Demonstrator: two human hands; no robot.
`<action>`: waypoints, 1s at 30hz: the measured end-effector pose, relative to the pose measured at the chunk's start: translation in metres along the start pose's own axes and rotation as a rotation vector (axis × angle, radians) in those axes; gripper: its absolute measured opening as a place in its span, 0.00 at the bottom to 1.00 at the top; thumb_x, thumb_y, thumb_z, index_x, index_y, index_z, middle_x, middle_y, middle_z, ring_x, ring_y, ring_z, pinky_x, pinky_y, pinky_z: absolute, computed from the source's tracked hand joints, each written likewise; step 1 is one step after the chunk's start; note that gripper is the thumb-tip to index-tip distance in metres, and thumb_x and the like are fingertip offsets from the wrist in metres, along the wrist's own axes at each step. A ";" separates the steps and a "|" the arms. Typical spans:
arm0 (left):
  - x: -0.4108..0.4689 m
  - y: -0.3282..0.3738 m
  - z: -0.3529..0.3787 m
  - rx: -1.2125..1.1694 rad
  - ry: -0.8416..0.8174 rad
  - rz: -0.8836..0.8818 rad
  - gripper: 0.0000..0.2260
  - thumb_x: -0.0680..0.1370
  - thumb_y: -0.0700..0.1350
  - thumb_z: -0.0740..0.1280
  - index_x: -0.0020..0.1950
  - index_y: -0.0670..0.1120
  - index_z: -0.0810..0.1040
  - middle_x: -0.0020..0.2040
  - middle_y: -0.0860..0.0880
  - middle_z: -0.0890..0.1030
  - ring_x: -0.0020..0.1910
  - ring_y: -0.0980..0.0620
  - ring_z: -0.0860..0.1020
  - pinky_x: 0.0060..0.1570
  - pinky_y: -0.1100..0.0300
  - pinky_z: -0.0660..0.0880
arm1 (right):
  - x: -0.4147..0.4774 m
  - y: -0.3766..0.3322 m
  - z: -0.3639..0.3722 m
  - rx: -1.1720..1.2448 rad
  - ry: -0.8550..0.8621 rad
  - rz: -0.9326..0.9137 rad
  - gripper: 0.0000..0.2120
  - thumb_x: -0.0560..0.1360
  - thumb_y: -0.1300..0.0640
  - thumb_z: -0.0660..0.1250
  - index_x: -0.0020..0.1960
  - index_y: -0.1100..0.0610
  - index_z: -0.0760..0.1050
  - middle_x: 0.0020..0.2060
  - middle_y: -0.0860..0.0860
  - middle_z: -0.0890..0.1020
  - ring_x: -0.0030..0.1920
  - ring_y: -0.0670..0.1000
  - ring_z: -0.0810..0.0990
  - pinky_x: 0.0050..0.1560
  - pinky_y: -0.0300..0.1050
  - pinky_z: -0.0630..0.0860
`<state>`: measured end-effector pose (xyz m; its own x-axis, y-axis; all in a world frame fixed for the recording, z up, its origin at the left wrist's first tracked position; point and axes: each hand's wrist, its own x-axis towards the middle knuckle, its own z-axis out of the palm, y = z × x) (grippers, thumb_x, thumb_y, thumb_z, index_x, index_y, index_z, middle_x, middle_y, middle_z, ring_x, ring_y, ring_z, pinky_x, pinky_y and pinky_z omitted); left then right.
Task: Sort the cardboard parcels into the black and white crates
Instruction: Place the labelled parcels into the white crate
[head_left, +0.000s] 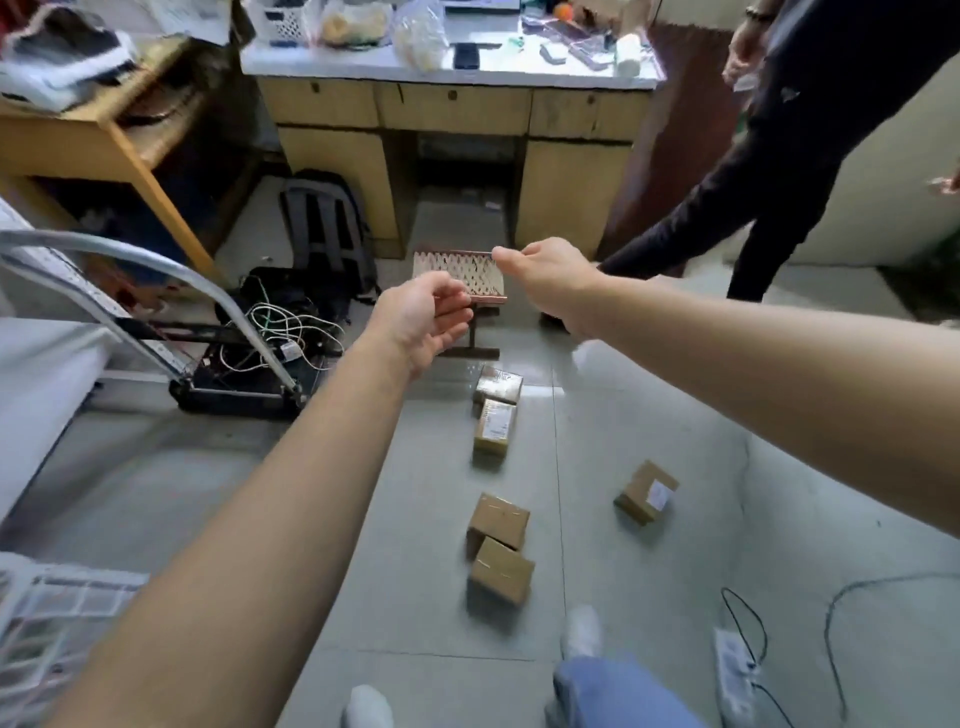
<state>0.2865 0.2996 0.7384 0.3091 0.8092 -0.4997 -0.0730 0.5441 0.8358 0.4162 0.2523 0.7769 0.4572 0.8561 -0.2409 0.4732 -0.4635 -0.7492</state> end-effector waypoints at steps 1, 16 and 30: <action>0.007 -0.013 0.010 -0.016 0.025 -0.026 0.11 0.79 0.43 0.61 0.40 0.43 0.77 0.38 0.46 0.79 0.39 0.49 0.78 0.45 0.58 0.76 | 0.010 0.015 -0.002 -0.005 -0.026 0.017 0.20 0.79 0.44 0.60 0.52 0.60 0.79 0.32 0.48 0.74 0.31 0.45 0.71 0.28 0.38 0.65; 0.120 -0.131 -0.020 -0.183 0.332 -0.314 0.11 0.81 0.45 0.58 0.40 0.44 0.73 0.39 0.47 0.76 0.38 0.50 0.77 0.39 0.61 0.74 | 0.138 0.123 0.086 -0.092 -0.323 0.154 0.22 0.79 0.47 0.60 0.56 0.67 0.76 0.47 0.57 0.79 0.47 0.55 0.77 0.45 0.45 0.73; 0.302 -0.257 -0.038 -0.277 0.428 -0.509 0.09 0.80 0.44 0.59 0.44 0.42 0.75 0.44 0.45 0.79 0.43 0.48 0.79 0.38 0.59 0.74 | 0.334 0.247 0.197 -0.311 -0.420 0.205 0.22 0.79 0.47 0.60 0.57 0.66 0.76 0.55 0.62 0.80 0.53 0.59 0.80 0.56 0.52 0.76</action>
<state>0.3623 0.4125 0.3638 -0.0256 0.4251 -0.9048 -0.2740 0.8674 0.4153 0.5373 0.4689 0.3900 0.2542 0.7298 -0.6347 0.6352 -0.6208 -0.4595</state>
